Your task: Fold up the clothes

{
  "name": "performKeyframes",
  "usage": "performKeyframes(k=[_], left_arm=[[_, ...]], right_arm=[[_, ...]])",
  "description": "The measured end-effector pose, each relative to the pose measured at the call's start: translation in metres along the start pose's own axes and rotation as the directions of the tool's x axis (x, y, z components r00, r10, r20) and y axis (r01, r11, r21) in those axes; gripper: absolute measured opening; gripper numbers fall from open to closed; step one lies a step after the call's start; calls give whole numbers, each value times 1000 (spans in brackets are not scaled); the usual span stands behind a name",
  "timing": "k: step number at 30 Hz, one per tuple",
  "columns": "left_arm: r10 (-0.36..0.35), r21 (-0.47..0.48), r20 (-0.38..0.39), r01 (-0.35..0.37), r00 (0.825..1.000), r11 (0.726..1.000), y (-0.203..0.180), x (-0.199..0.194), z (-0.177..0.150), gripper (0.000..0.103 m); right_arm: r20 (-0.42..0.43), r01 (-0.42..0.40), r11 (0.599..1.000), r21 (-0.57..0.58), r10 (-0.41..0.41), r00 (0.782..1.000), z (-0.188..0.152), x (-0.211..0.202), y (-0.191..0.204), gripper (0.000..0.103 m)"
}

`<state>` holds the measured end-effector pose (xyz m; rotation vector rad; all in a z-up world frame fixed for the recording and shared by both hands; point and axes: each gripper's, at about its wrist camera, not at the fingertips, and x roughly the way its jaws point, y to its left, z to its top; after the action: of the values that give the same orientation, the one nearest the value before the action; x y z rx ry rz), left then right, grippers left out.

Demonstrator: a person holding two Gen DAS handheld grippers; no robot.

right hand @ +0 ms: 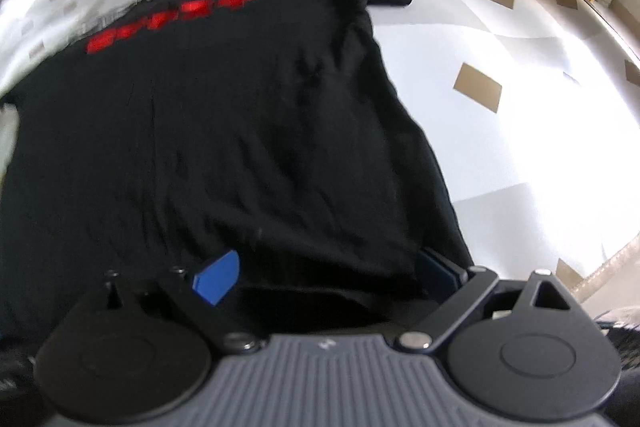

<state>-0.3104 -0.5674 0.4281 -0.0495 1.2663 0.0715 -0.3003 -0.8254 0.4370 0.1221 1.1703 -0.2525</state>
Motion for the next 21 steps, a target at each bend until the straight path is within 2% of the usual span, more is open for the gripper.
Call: performKeyframes(k=[6, 14, 21], left_arm=[[-7, 7, -4, 7, 1000, 1000, 8, -2, 2, 103], [-92, -89, 53, 97, 994, 991, 16, -12, 9, 103], [-111, -119, 69, 119, 991, 986, 6, -2, 19, 103]], right_arm=[[-40, -26, 1000, 16, 27, 999, -6, -3, -5, 96], [-76, -11, 1000, -12, 10, 997, -13, -8, -2, 98], [-130, -4, 999, -41, -1, 991, -20, -9, -1, 99]])
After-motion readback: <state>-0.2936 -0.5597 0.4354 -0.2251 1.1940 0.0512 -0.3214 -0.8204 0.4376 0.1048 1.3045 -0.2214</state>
